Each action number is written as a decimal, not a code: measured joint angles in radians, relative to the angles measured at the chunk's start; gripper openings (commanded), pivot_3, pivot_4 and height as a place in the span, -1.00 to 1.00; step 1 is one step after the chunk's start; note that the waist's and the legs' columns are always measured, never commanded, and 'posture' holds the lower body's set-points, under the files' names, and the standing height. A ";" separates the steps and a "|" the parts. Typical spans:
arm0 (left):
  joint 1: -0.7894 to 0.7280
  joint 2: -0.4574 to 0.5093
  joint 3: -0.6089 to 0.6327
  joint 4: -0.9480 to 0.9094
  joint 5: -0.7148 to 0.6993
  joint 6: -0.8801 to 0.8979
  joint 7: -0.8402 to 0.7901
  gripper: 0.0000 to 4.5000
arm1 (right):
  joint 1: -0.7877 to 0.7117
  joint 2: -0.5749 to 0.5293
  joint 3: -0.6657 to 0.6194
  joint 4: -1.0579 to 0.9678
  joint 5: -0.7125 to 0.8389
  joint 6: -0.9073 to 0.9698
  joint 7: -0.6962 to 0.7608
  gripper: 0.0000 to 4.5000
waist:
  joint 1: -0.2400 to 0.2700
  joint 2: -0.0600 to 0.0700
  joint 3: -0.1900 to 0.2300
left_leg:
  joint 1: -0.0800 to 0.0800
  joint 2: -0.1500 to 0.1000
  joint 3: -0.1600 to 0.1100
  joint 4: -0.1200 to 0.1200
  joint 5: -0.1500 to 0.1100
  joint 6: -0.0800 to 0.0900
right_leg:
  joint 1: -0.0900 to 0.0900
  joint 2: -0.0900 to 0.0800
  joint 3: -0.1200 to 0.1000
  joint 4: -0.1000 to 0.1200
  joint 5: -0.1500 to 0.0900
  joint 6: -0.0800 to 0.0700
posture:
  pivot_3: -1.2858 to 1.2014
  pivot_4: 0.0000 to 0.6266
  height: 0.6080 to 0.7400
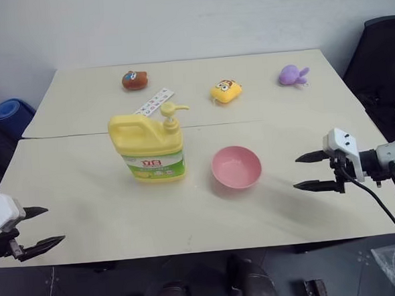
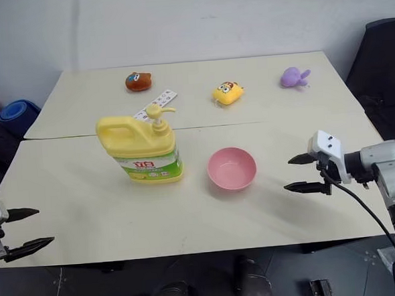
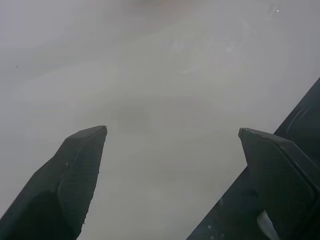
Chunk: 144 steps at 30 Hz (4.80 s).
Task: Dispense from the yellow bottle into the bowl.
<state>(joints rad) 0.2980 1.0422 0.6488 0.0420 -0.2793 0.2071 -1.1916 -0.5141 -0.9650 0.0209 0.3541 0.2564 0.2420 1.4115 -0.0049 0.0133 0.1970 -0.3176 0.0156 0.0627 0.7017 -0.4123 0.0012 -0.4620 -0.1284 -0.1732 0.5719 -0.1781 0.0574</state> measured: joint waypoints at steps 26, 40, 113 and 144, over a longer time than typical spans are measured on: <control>-0.250 0.138 -0.039 -0.618 -0.620 0.631 -0.039 1.00 | 0.029 0.039 0.056 -0.658 0.158 0.357 -0.128 0.98 | 0.000 -0.001 0.000 | 0.004 0.000 0.003 0.000 -0.003 -0.006 | -0.002 0.012 0.015 0.001 0.001 -0.001 | 0.03 -0.52 1.00; -0.423 0.096 -0.348 -0.652 -0.513 0.513 0.042 1.00 | -0.037 0.231 0.341 -0.581 -0.115 0.351 -0.377 0.86 | 0.002 -0.002 -0.001 | 0.002 0.002 0.007 0.002 -0.001 -0.009 | -0.003 0.015 0.013 0.002 0.001 -0.006 | 0.03 -0.52 1.00; -1.144 -0.136 -0.534 -0.151 -0.402 0.523 0.231 -0.99 | -0.844 0.483 0.407 0.184 -0.273 -0.150 0.124 -1.00 | -0.024 -0.006 -0.002 | 0.000 0.004 0.003 0.013 -0.001 -0.010 | -0.004 0.015 0.011 0.005 0.002 -0.005 | 0.03 -0.52 1.00; -1.107 -0.208 -0.602 -0.143 -0.179 0.388 0.241 -0.99 | -0.856 0.459 0.420 0.175 -0.287 -0.218 0.141 -1.00 | -0.024 -0.006 -0.002 | 0.000 0.004 0.003 0.014 -0.002 -0.010 | -0.005 0.015 0.011 0.006 0.002 -0.005 | 0.03 -0.52 1.00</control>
<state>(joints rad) -0.8091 0.8346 0.0466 -0.1015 -0.4584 0.5947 -0.9510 -1.3702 -0.5059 0.4410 0.5294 -0.0307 0.0243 1.5521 -0.0284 0.0075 0.1952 -0.3179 0.0195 0.0656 0.7153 -0.4140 -0.0083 -0.4669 -0.1138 -0.1626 0.5775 -0.1761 0.0528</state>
